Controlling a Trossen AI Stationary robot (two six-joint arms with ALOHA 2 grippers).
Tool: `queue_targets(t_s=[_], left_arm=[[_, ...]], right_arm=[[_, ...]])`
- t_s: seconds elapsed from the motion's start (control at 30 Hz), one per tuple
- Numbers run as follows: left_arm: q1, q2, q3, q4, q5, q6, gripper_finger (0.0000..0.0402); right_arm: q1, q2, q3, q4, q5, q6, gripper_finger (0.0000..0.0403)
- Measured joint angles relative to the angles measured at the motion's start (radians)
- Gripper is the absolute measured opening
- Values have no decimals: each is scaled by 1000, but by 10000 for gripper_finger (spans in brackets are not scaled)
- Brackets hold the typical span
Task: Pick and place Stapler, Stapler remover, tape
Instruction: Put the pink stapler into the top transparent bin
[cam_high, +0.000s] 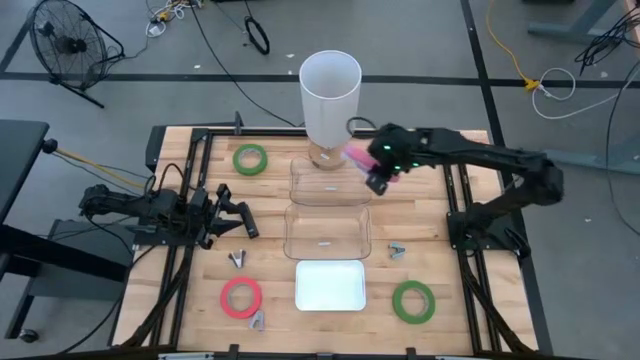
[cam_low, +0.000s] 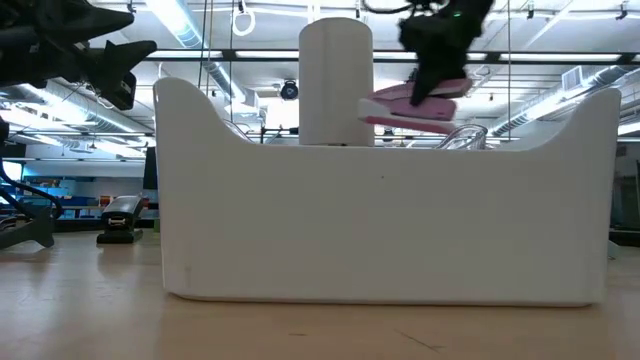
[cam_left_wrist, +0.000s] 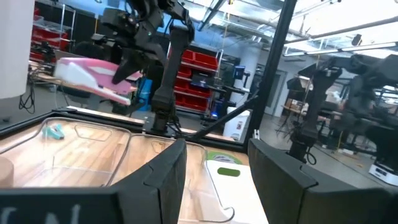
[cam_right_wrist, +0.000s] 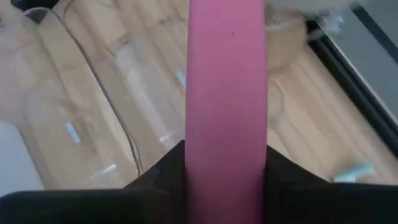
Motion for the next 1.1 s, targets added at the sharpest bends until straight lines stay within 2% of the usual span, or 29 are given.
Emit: queue_targets(t_s=[0.17, 0.37, 1.1], left_arm=[[0, 0, 0, -8, 0, 3, 177], [0, 0, 0, -70, 0, 2, 177], [0, 0, 0, -80, 0, -2, 177]], right_arm=[[1, 138, 100, 62, -65, -75, 120], [21, 244, 161, 75, -105, -129, 120], [69, 442, 164, 173, -123, -173, 120]])
